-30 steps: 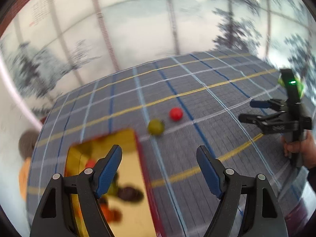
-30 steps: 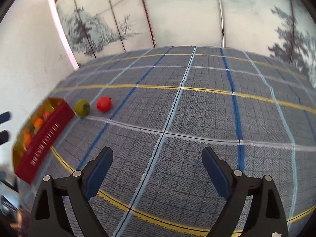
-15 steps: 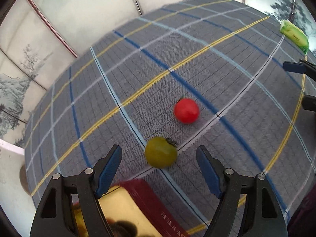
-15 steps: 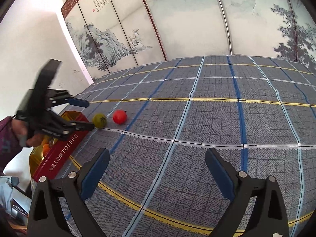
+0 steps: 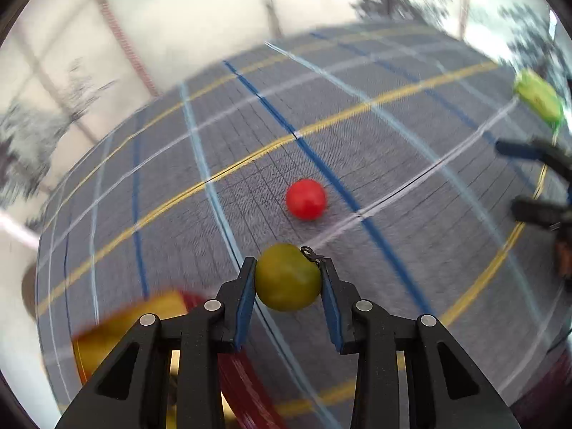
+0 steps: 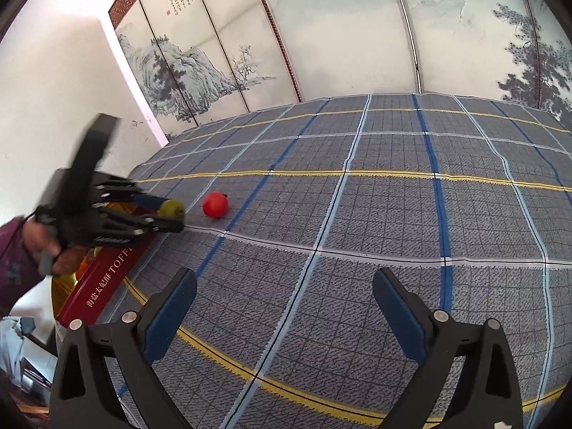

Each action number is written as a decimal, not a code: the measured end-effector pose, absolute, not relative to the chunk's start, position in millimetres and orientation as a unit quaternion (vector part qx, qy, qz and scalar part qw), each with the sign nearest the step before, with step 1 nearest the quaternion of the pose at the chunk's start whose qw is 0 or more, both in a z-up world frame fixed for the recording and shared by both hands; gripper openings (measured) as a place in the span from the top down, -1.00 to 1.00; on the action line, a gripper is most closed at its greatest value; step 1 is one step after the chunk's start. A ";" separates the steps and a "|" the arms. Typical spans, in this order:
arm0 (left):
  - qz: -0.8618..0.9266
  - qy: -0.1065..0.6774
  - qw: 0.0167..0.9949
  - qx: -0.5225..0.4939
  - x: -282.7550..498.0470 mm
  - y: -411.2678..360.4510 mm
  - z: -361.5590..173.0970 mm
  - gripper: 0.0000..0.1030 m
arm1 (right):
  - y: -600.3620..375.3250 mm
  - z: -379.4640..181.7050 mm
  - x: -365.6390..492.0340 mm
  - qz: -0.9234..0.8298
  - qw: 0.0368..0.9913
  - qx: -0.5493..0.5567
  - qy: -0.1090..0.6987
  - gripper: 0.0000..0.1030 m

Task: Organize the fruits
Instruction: 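Carry the green fruit into the tin and open the left tool while the right tool reaches the tomato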

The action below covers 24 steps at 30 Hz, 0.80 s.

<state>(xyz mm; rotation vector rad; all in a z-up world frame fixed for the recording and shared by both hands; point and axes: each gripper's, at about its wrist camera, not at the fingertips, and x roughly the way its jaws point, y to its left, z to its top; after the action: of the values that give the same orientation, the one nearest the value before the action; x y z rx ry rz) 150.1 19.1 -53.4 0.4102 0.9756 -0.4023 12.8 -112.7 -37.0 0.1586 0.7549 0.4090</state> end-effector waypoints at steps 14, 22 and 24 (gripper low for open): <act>-0.116 0.418 0.896 0.095 38.9 62.0 -6.2 0.30 | -105.0 -44.5 19.7 0.176 0.900 0.051 0.395 -0.98; -0.082 0.412 0.904 0.075 17.1 91.4 -7.7 0.29 | -97.4 -51.7 25.4 0.158 0.893 0.029 0.421 -0.98; -0.070 0.406 0.908 0.079 13.7 97.0 -8.1 0.29 | -96.4 -53.3 26.6 0.154 0.891 0.026 0.426 -0.99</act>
<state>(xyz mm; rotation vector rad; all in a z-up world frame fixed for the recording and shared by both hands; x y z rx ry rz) 13.7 97.0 -8.1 0.1621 0.8370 -0.1437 26.6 -96.4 -53.3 0.0535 0.8840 0.3198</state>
